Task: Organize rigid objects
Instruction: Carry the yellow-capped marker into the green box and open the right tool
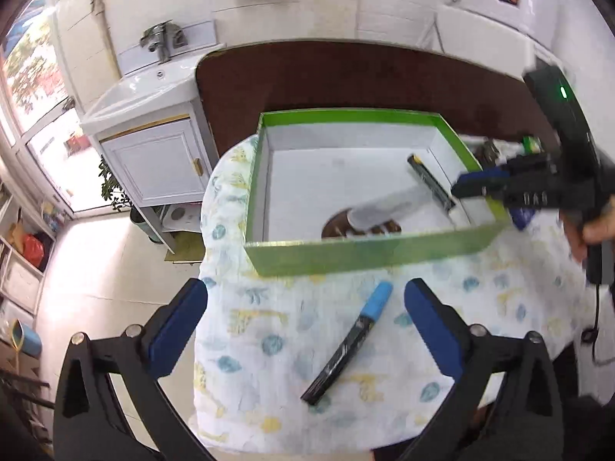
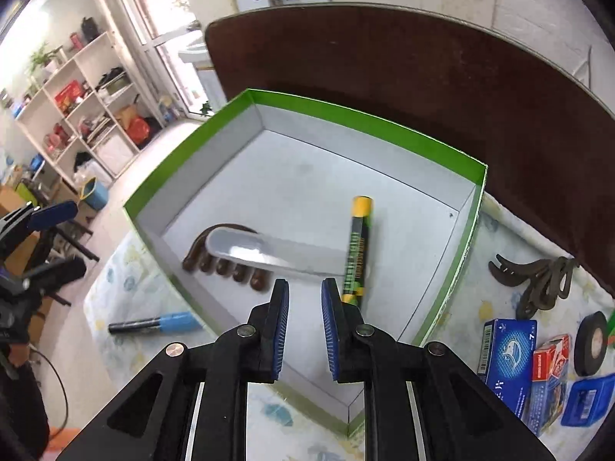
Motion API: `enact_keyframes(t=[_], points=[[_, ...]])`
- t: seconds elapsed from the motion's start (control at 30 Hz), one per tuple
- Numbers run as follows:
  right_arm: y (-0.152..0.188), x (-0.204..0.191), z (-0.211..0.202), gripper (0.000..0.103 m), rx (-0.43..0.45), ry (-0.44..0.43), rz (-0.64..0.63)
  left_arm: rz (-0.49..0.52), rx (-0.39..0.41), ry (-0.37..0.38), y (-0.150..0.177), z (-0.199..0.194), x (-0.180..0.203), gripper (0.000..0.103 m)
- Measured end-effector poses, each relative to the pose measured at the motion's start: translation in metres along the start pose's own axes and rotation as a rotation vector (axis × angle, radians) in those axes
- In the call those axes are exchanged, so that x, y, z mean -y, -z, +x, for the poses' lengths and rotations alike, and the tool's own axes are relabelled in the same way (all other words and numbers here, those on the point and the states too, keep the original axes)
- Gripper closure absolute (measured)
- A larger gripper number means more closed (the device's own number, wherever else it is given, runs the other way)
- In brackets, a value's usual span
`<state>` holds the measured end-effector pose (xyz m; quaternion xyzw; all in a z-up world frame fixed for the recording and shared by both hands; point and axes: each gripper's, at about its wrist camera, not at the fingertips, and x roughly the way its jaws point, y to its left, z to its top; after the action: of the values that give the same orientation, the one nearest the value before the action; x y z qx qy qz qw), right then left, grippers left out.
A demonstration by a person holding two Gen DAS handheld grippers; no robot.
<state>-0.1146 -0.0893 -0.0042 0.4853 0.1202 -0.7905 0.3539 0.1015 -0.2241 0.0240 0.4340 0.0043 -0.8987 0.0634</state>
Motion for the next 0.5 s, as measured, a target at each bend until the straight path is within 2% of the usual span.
enact_keyframes(t=[0.03,0.1,0.13,0.17,0.2,0.23,0.27,0.3,0.33,0.37,0.47,0.5], points=[[0.004,-0.001,-0.004,0.084,-0.002,-0.002,-0.003,0.052,-0.024,-0.008,0.006,0.004,0.005,0.001],[0.003,0.001,-0.009,0.084,-0.011,-0.012,0.034,0.130,-0.085,-0.070,0.015,0.024,0.014,0.007],[0.003,0.004,-0.010,0.084,-0.011,-0.032,0.062,0.160,-0.126,-0.070,0.019,0.036,0.019,0.023],[0.005,0.007,-0.012,0.084,-0.006,-0.056,0.088,0.172,-0.182,-0.055,0.023,0.051,0.021,0.045],[0.006,0.007,-0.015,0.084,0.000,-0.075,0.106,0.169,-0.243,-0.049,0.027,0.067,0.022,0.056],[0.000,0.008,-0.016,0.084,0.007,-0.076,0.118,0.168,-0.285,-0.064,0.031,0.082,0.022,0.078],[0.002,0.008,-0.019,0.084,0.016,-0.063,0.128,0.168,-0.330,-0.080,0.037,0.095,0.021,0.090],[0.002,0.009,-0.022,0.084,0.020,-0.055,0.138,0.158,-0.281,-0.060,0.036,0.091,0.022,0.092],[0.004,0.011,-0.024,0.083,0.021,-0.058,0.144,0.153,-0.301,-0.028,0.037,0.091,0.022,0.089],[0.006,0.013,-0.026,0.083,0.022,-0.061,0.148,0.151,-0.310,-0.018,0.040,0.091,0.024,0.091],[0.016,0.025,-0.039,0.083,0.032,-0.023,0.162,0.170,-0.279,-0.029,0.044,0.079,0.027,0.086],[0.018,0.030,-0.043,0.083,0.039,-0.013,0.169,0.171,-0.260,-0.014,0.045,0.072,0.027,0.080]])
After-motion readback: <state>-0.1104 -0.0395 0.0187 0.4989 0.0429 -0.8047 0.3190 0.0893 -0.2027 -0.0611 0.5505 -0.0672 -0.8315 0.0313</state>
